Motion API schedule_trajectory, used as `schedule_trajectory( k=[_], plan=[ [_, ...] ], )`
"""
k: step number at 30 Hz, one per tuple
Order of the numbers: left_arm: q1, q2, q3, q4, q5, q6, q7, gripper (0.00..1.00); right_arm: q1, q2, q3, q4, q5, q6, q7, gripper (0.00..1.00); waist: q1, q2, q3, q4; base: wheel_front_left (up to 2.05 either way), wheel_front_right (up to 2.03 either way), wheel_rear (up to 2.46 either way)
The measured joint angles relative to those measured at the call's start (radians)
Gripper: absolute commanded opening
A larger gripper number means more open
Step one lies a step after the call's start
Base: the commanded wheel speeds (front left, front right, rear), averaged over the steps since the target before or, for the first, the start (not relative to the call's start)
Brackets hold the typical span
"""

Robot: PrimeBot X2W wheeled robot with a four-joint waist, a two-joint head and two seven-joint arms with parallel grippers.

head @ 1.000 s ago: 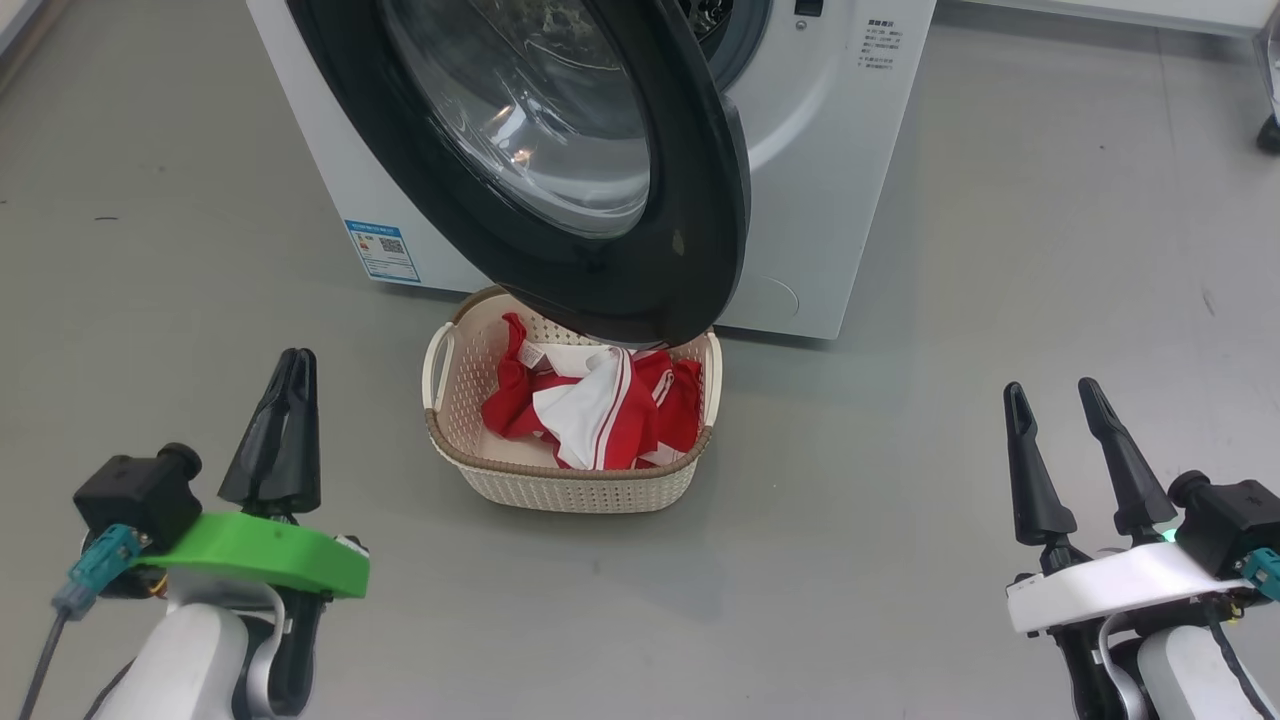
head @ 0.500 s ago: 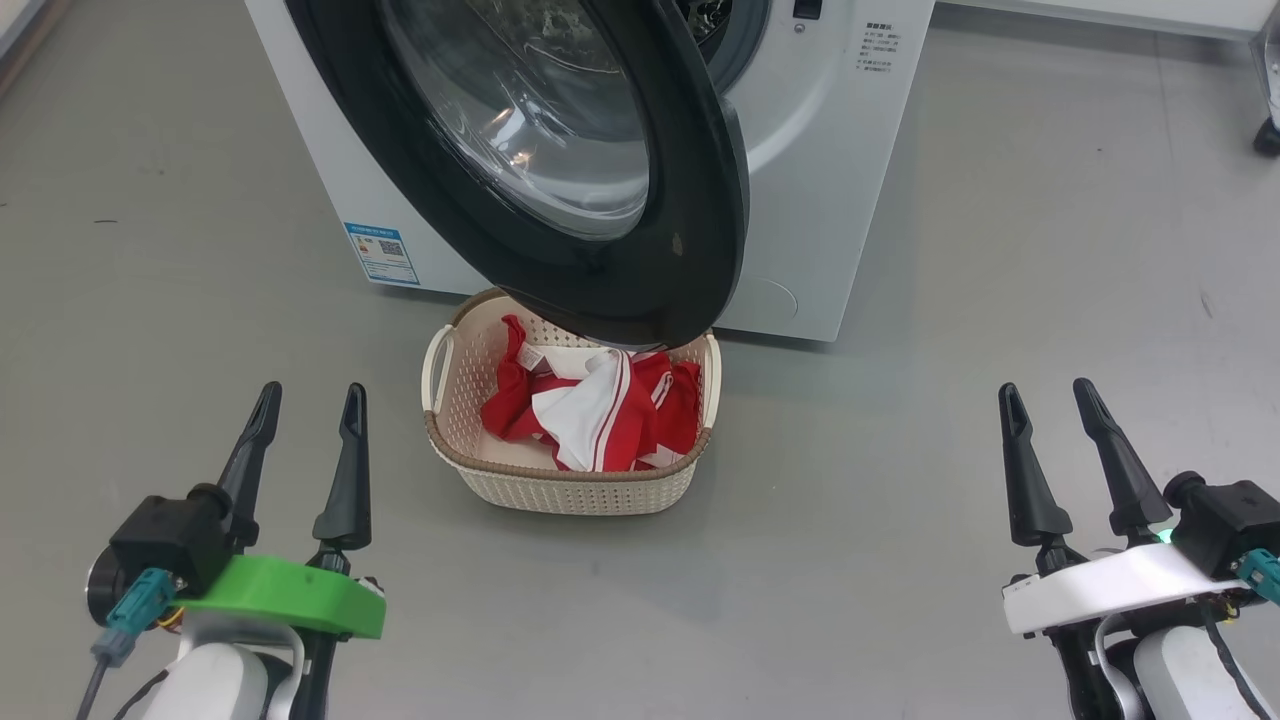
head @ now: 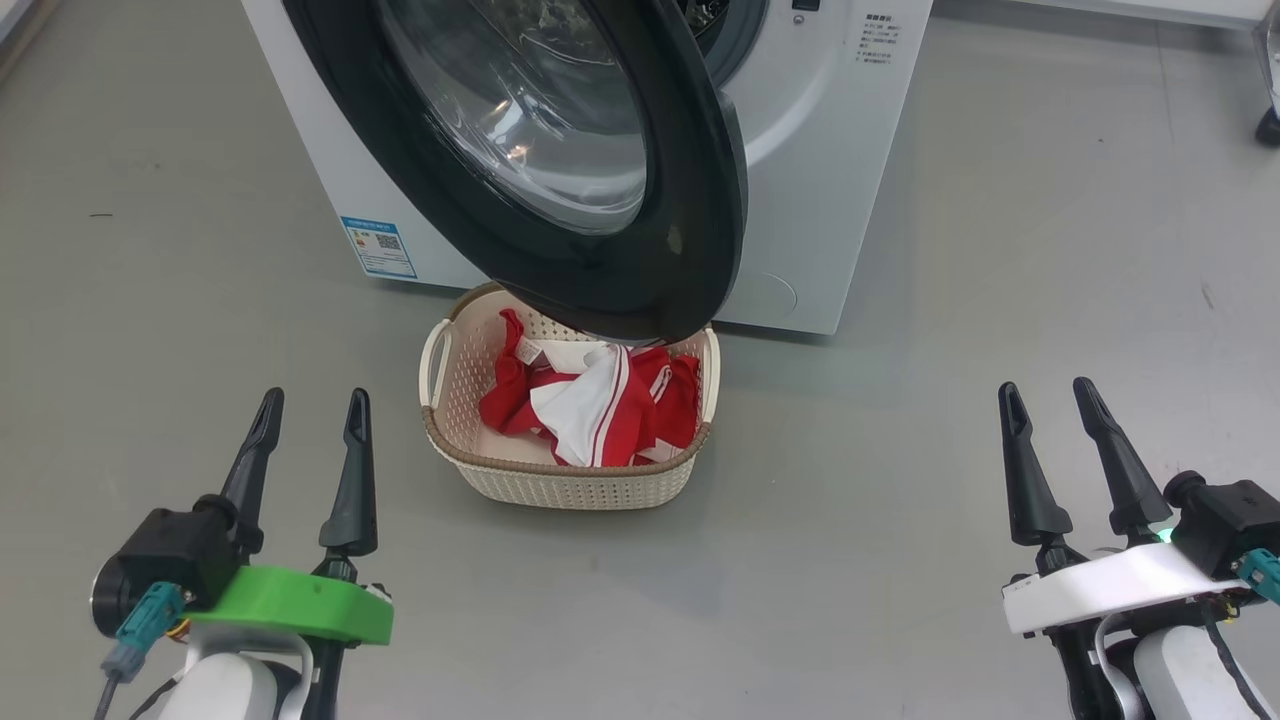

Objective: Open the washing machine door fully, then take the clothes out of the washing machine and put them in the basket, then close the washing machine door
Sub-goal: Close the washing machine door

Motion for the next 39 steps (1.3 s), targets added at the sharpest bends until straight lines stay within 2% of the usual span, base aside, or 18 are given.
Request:
schedule_trajectory(
  k=[31,32,33,34,35,39],
  plan=[
    [0.022,-0.056,0.042,-0.002,0.056,-0.052,0.0,1.0,-0.001,-0.001,0.0,-0.005,0.0,0.0,0.0,1.0,0.0,0.0,0.019,-0.002,0.0,0.0,0.0],
    [0.023,-0.057,0.042,-0.002,0.058,-0.052,0.0,1.0,-0.001,-0.002,0.0,-0.007,-0.001,0.0,0.0,0.71,0.0,0.0,0.021,-0.002,0.0,0.0,0.0],
    [0.023,-0.058,0.042,-0.002,0.061,-0.053,0.0,1.0,-0.001,-0.003,0.0,-0.012,-0.001,0.0,0.0,0.31,0.0,0.0,0.023,-0.001,0.0,0.0,0.0],
    [0.023,-0.06,0.041,-0.003,0.063,-0.057,0.0,1.0,-0.001,-0.006,-0.001,-0.019,-0.002,0.0,0.0,0.31,0.0,0.0,0.026,-0.001,0.0,0.0,0.0],
    [0.023,-0.061,0.04,-0.004,0.064,-0.06,0.0,1.0,-0.002,-0.011,0.0,-0.027,-0.006,0.0,0.0,0.0,0.0,0.0,0.031,0.001,0.0,0.0,0.0],
    [0.022,-0.07,0.029,-0.01,0.069,-0.067,0.0,1.0,-0.018,-0.04,0.014,-0.052,-0.033,0.0,0.0,0.0,0.0,0.0,0.052,0.008,0.0,0.0,0.0]
  ],
)
